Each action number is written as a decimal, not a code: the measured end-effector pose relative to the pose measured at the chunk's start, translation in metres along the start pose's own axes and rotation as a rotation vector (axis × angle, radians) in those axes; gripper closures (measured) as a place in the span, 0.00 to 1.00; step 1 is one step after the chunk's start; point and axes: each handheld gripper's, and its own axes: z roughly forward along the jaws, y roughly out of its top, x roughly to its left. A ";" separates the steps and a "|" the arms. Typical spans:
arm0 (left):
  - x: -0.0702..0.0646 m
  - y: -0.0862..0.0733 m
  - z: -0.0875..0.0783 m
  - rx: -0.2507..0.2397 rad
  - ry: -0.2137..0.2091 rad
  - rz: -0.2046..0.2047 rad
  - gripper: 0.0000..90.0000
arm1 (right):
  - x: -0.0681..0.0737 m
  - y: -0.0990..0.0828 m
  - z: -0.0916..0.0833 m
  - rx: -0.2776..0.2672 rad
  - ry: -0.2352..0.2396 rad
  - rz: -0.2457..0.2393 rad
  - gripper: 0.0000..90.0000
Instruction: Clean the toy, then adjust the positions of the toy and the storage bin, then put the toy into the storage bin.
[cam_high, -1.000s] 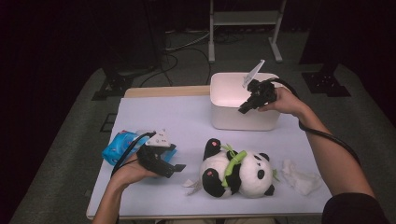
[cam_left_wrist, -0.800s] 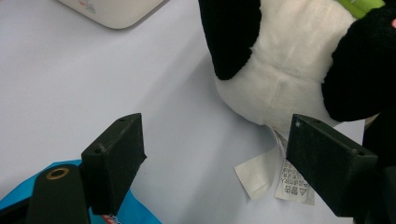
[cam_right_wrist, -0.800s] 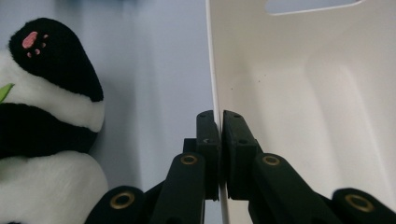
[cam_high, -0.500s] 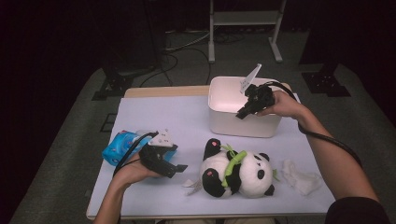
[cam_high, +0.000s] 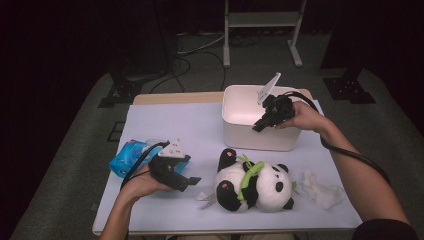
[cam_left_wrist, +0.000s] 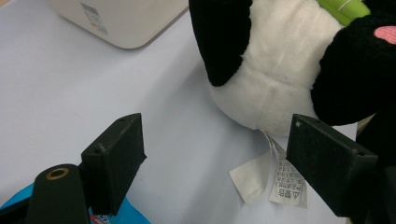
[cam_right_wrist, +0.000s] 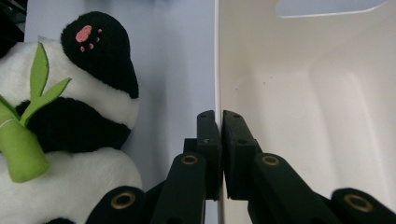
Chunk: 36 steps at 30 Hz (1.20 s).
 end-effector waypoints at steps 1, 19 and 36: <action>0.000 0.000 0.000 -0.001 0.001 0.000 0.20 | 0.001 0.000 0.000 -0.001 0.001 0.003 0.96; -0.004 -0.004 -0.001 -0.011 -0.009 -0.001 0.20 | 0.020 0.003 0.004 0.003 0.019 -0.008 0.95; -0.008 -0.003 0.001 -0.008 -0.020 0.015 0.20 | 0.039 0.002 0.005 0.000 0.034 -0.009 0.95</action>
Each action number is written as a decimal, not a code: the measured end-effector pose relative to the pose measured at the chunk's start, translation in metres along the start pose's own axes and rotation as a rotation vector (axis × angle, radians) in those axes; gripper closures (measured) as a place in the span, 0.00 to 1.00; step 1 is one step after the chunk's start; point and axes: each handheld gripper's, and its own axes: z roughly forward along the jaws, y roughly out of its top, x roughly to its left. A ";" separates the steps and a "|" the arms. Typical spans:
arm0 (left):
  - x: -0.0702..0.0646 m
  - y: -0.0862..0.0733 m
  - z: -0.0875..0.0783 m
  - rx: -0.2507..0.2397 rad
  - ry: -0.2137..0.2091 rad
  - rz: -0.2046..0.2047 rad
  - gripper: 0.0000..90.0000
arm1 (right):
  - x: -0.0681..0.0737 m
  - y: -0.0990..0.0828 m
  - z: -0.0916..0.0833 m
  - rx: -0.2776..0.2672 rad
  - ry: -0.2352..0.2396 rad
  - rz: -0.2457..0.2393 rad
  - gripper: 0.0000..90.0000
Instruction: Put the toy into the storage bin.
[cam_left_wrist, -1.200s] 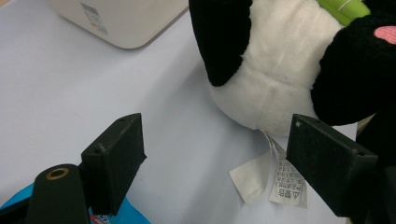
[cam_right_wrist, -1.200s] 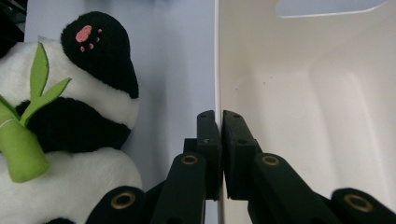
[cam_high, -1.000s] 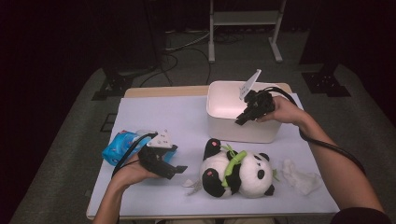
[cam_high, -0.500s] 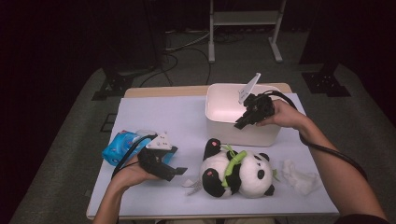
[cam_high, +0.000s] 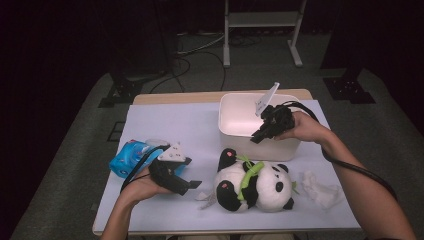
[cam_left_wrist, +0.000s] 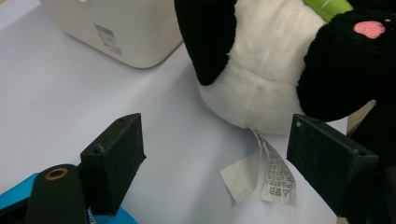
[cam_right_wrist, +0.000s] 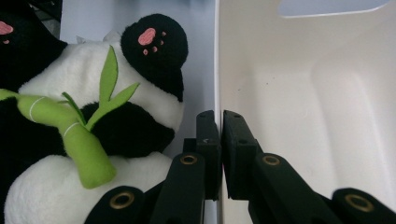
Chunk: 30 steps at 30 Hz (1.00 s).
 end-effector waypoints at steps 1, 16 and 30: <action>-0.001 0.000 0.000 0.002 -0.002 -0.003 0.20 | 0.001 0.000 0.000 0.000 0.000 -0.003 0.95; 0.000 0.002 0.006 0.006 -0.017 0.003 0.20 | 0.016 -0.003 0.001 -0.005 0.008 -0.005 0.94; 0.002 0.001 0.006 0.010 -0.015 0.004 0.20 | 0.017 -0.003 -0.002 -0.026 0.011 0.038 0.87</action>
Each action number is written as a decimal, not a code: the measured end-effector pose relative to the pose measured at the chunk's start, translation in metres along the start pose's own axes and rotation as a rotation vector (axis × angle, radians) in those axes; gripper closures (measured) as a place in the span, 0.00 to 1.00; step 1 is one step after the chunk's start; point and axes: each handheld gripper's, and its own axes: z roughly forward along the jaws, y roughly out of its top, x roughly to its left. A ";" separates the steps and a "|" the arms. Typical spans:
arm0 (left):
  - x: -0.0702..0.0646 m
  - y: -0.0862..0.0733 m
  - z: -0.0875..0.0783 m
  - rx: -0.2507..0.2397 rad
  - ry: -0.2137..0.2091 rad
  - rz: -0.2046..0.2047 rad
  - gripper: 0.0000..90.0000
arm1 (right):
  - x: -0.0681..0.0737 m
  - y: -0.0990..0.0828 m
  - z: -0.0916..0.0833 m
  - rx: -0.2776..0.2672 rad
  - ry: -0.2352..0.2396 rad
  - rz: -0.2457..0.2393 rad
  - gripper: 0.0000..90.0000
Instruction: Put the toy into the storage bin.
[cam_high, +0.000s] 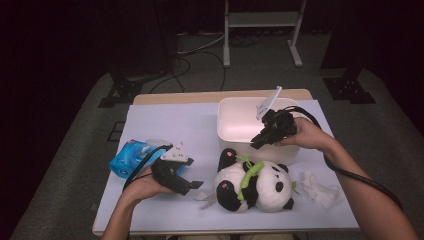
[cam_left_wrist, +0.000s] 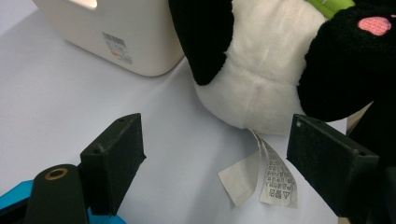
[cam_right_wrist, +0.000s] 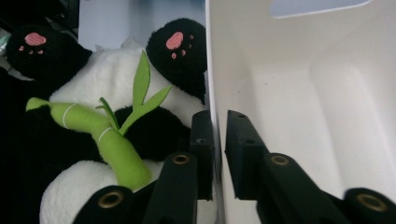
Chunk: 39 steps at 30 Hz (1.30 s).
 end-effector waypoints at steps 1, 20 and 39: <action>0.000 0.000 0.000 0.003 -0.002 0.001 0.20 | 0.001 0.000 -0.003 0.001 -0.003 0.005 0.87; -0.002 0.006 -0.001 0.007 -0.006 0.014 0.19 | 0.037 0.000 -0.025 -0.035 0.020 -0.063 0.75; -0.002 0.001 0.001 0.034 -0.021 0.022 0.19 | 0.041 -0.025 0.018 0.015 0.126 -0.047 0.65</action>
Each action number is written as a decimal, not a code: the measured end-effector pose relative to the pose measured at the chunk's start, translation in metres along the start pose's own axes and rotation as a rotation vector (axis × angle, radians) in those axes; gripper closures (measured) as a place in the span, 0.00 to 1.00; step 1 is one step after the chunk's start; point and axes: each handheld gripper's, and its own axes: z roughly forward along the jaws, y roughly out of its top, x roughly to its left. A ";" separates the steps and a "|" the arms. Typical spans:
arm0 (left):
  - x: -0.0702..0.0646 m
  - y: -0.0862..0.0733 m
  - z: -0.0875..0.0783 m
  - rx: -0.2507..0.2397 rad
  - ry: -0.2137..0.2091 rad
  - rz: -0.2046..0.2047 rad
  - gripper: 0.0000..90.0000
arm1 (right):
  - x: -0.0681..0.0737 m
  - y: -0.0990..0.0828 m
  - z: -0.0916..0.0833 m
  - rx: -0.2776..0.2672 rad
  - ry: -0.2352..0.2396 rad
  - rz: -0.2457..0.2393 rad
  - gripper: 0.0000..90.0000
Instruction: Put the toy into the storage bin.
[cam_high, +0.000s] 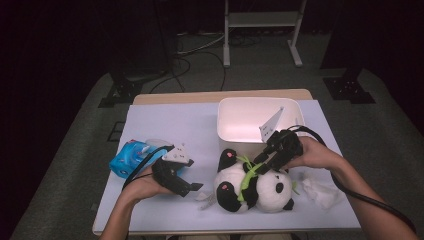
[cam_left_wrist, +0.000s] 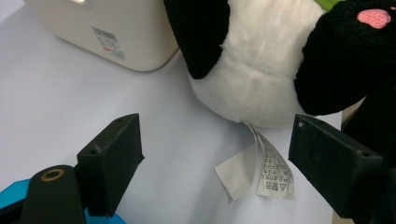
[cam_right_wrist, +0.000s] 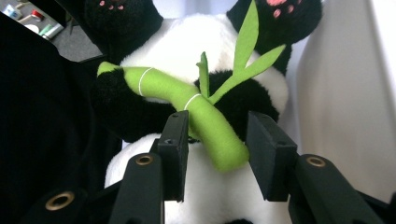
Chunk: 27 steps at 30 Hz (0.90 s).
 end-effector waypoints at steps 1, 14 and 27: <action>0.000 0.000 0.000 0.002 -0.001 0.000 0.18 | 0.001 0.000 0.002 0.003 0.003 0.000 0.65; -0.001 -0.001 0.003 0.001 0.000 -0.010 0.19 | 0.008 -0.004 -0.001 -0.020 0.002 0.002 0.85; -0.002 -0.005 0.005 0.001 -0.003 -0.022 0.18 | 0.013 0.001 -0.010 -0.029 -0.018 0.006 0.87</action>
